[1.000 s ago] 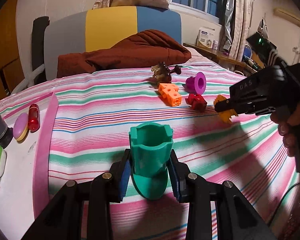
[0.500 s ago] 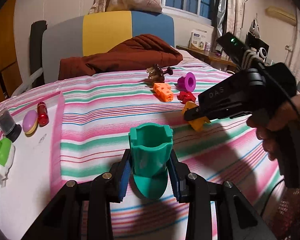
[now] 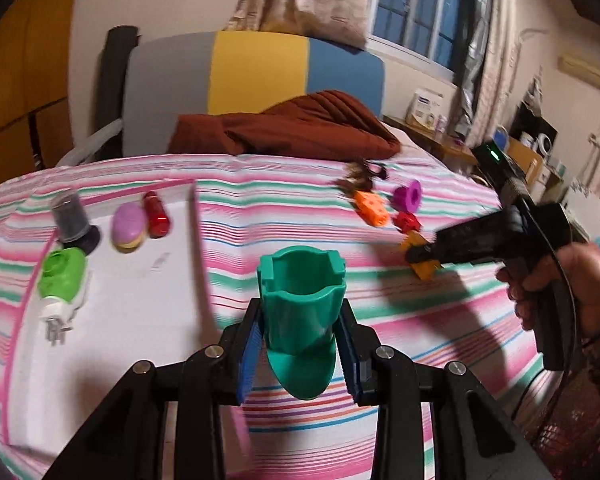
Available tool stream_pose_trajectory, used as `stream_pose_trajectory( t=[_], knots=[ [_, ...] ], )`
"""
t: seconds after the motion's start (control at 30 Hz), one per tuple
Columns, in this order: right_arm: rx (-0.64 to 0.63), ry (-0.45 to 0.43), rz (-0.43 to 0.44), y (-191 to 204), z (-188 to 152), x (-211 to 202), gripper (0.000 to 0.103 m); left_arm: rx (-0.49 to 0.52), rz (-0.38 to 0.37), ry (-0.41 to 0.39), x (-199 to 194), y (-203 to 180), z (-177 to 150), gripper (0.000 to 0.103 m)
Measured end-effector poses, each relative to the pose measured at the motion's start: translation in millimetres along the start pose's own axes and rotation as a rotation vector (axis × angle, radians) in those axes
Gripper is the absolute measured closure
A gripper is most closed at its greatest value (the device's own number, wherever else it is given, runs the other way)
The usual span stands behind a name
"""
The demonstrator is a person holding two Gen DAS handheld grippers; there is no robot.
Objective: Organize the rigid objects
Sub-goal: 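Set the teal holder on the tray and open the left gripper while the right carries the yellow piece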
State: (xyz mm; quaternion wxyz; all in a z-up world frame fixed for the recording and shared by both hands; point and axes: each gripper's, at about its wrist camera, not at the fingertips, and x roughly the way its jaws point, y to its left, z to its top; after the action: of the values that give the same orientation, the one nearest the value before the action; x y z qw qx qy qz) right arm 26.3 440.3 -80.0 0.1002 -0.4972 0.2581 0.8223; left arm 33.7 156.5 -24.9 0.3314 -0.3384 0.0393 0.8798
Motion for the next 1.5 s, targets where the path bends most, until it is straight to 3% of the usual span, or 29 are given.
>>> stream_pose_trajectory(
  t=[0.27, 0.47, 0.83, 0.9, 0.97, 1.1, 1.17, 1.27, 1.5],
  knots=[
    [-0.023, -0.007, -0.016, 1, 2, -1, 0.077, -0.103, 0.073, -0.008, -3, 56, 17, 0.067],
    [-0.034, -0.014, -0.025, 3, 2, 0, 0.077, -0.178, 0.129, 0.070, 17, 104, 34, 0.067],
    [-0.043, -0.019, -0.031, 4, 3, 1, 0.077, -0.152, 0.208, 0.191, 51, 136, 39, 0.066],
    [-0.046, -0.020, -0.033, 3, 4, 1, 0.077, -0.161, 0.204, 0.171, 50, 138, 39, 0.057],
    [-0.048, -0.020, -0.034, 4, 4, 1, 0.077, -0.175, 0.191, 0.146, 46, 138, 38, 0.040],
    [-0.048, -0.020, -0.034, 4, 4, 1, 0.077, -0.205, 0.190, 0.096, 31, 135, 33, 0.030],
    [-0.048, -0.021, -0.034, 4, 3, 1, 0.077, -0.211, 0.199, 0.078, 24, 132, 28, 0.021],
    [-0.049, -0.021, -0.034, 4, 3, 1, 0.077, -0.218, 0.209, 0.052, 12, 128, 18, 0.013],
    [-0.050, -0.027, -0.041, 3, 3, 0, 0.077, -0.211, 0.229, 0.048, -5, 121, -2, 0.010]
  ],
)
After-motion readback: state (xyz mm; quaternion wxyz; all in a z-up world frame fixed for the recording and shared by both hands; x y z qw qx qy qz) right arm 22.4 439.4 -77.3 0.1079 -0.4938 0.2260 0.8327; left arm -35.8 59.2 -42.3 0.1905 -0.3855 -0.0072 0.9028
